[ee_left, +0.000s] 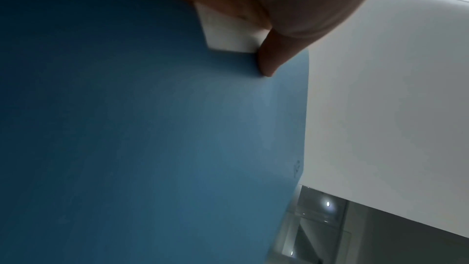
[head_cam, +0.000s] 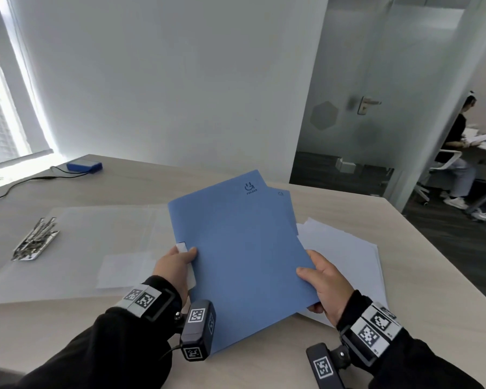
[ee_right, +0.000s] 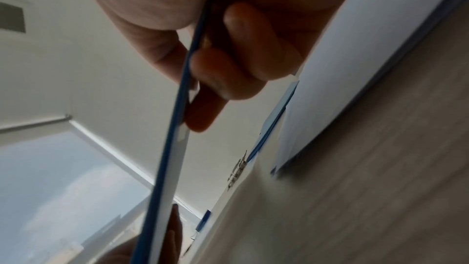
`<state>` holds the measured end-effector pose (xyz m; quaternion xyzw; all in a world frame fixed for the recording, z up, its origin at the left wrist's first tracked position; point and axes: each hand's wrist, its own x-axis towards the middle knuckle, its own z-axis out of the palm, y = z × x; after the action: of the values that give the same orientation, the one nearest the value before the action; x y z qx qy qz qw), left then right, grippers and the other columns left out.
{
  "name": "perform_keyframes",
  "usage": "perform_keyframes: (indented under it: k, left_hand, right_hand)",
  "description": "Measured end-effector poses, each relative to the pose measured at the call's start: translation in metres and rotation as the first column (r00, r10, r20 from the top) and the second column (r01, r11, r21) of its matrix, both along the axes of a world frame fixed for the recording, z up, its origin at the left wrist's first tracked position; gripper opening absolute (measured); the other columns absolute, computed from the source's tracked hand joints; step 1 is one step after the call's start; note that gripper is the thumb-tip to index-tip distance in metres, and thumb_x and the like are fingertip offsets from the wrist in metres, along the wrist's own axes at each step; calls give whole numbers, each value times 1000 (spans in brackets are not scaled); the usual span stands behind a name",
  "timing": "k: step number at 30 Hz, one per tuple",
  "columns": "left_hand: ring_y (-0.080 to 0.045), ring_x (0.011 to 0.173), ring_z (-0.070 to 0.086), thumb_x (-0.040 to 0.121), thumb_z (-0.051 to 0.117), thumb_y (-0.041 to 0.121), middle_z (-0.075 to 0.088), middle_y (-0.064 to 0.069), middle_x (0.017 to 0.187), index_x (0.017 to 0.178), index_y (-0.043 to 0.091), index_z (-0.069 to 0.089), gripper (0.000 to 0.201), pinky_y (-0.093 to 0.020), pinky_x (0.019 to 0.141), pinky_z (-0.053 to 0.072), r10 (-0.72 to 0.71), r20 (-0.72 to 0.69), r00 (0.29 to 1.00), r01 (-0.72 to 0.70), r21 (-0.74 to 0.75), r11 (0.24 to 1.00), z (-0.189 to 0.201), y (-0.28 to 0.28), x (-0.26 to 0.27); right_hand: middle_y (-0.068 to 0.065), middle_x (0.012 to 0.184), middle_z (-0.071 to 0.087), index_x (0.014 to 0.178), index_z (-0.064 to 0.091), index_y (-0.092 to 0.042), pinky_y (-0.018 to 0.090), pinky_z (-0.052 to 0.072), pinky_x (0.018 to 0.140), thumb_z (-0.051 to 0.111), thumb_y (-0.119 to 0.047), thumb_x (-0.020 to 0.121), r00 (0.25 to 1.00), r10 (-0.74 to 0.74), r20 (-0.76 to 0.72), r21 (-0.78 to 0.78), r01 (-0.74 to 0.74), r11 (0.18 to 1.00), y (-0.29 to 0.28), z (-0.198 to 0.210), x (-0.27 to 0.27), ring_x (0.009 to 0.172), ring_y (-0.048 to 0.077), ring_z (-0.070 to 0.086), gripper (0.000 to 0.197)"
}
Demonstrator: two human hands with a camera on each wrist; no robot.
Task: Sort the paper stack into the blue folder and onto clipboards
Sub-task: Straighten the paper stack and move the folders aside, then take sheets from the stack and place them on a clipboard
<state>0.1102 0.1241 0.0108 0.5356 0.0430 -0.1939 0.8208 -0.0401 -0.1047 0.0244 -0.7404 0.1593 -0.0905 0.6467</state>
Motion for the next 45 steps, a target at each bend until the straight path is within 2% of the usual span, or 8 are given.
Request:
perform_keyframes:
  k: [5,9,18,30,34,38,42,45]
  left_hand:
    - [-31,87,68,96,44,4,71,-14,105,125,7,56,32,-45,75,57,-35,29,999,37,-86,996,-1,0,9]
    - [-34,102,65,97,46,25,66,-16,126,133,13,53,39,-47,85,52,-185,5,983,185,-98,978,-4,-5,12]
    - [-31,89,73,93,51,31,73,-15,102,124,16,56,35,-39,73,54,-235,-6,972,231,-155,961,-20,-10,22]
    - [-26,73,70,74,55,34,68,-9,76,102,11,62,38,-31,59,49,-305,70,950,312,-130,941,-27,-10,23]
    - [-26,71,70,74,55,32,67,-10,75,99,10,63,34,-30,58,48,-296,70,953,302,-97,948,-24,-9,20]
    - [-26,70,70,91,49,24,68,-9,73,98,9,63,22,-30,58,49,-252,68,965,256,-69,964,-19,-9,16]
    - [-26,68,70,93,45,19,67,-10,72,95,8,63,22,-31,57,50,-220,95,971,225,-40,974,-16,-20,3]
    - [-26,68,69,94,45,13,67,-11,72,92,7,64,20,-30,56,50,-239,138,961,241,5,971,-16,-37,-16]
  right_hand:
    - [13,63,53,104,53,-13,22,27,37,35,-6,94,996,-15,-91,-103,5,995,-19,-1,7,38,23,44,22]
    - [12,67,54,105,60,-10,17,22,37,36,-2,97,988,-157,3,191,154,970,-34,-1,18,34,16,36,27]
    - [12,75,57,111,59,-19,15,42,37,36,-8,100,847,-531,6,383,488,784,-68,-3,99,52,16,49,28]
    - [9,76,58,131,49,-16,24,50,40,44,-32,102,839,-520,-162,347,542,765,-78,-16,201,60,18,56,34]
    - [17,91,66,129,51,-9,34,52,52,48,-46,97,847,-480,-229,367,532,763,-75,-17,185,71,26,65,49]
    - [22,122,63,142,41,-14,34,55,58,48,-32,100,868,-452,-205,390,496,776,-77,-10,140,76,28,67,46]
    - [17,109,68,122,56,-10,29,55,53,54,-23,96,860,-487,-153,317,509,800,-87,-2,75,73,26,67,29]
    - [14,102,70,108,63,-9,34,51,73,56,-19,93,819,-563,-110,179,574,799,-102,1,24,80,23,66,19]
